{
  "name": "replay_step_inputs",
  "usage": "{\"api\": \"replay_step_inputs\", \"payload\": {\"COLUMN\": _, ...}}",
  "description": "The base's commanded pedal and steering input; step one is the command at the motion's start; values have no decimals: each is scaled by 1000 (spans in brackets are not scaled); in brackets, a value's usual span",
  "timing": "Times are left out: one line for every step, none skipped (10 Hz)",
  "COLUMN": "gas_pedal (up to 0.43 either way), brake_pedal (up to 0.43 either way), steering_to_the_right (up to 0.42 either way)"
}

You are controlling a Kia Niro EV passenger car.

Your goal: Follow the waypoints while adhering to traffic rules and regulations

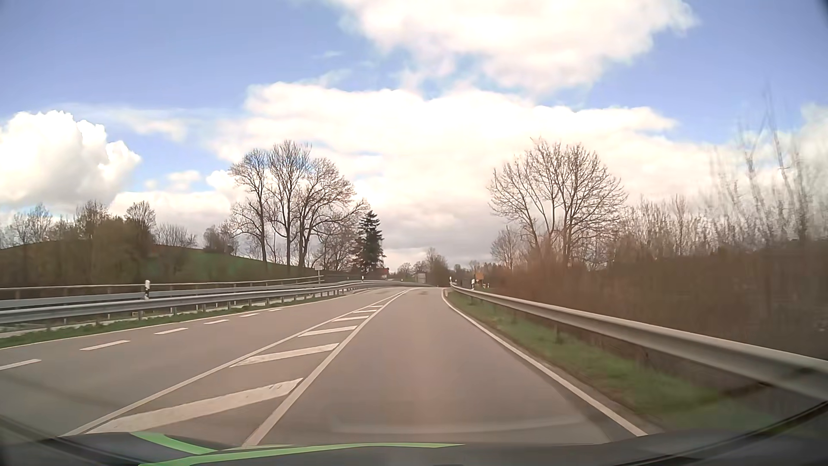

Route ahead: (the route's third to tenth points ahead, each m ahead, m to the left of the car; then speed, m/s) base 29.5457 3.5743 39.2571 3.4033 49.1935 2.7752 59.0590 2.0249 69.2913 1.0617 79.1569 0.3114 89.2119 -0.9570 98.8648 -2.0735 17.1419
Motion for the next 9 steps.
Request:
{"api": "replay_step_inputs", "payload": {"gas_pedal": 157, "brake_pedal": 0, "steering_to_the_right": 2}}
{"api": "replay_step_inputs", "payload": {"gas_pedal": 157, "brake_pedal": 0, "steering_to_the_right": 2}}
{"api": "replay_step_inputs", "payload": {"gas_pedal": 157, "brake_pedal": 0, "steering_to_the_right": 2}}
{"api": "replay_step_inputs", "payload": {"gas_pedal": 157, "brake_pedal": 0, "steering_to_the_right": 2}}
{"api": "replay_step_inputs", "payload": {"gas_pedal": 157, "brake_pedal": 0, "steering_to_the_right": 2}}
{"api": "replay_step_inputs", "payload": {"gas_pedal": 157, "brake_pedal": 0, "steering_to_the_right": 3}}
{"api": "replay_step_inputs", "payload": {"gas_pedal": 157, "brake_pedal": 0, "steering_to_the_right": 3}}
{"api": "replay_step_inputs", "payload": {"gas_pedal": 157, "brake_pedal": 0, "steering_to_the_right": 4}}
{"api": "replay_step_inputs", "payload": {"gas_pedal": 150, "brake_pedal": 0, "steering_to_the_right": 6}}
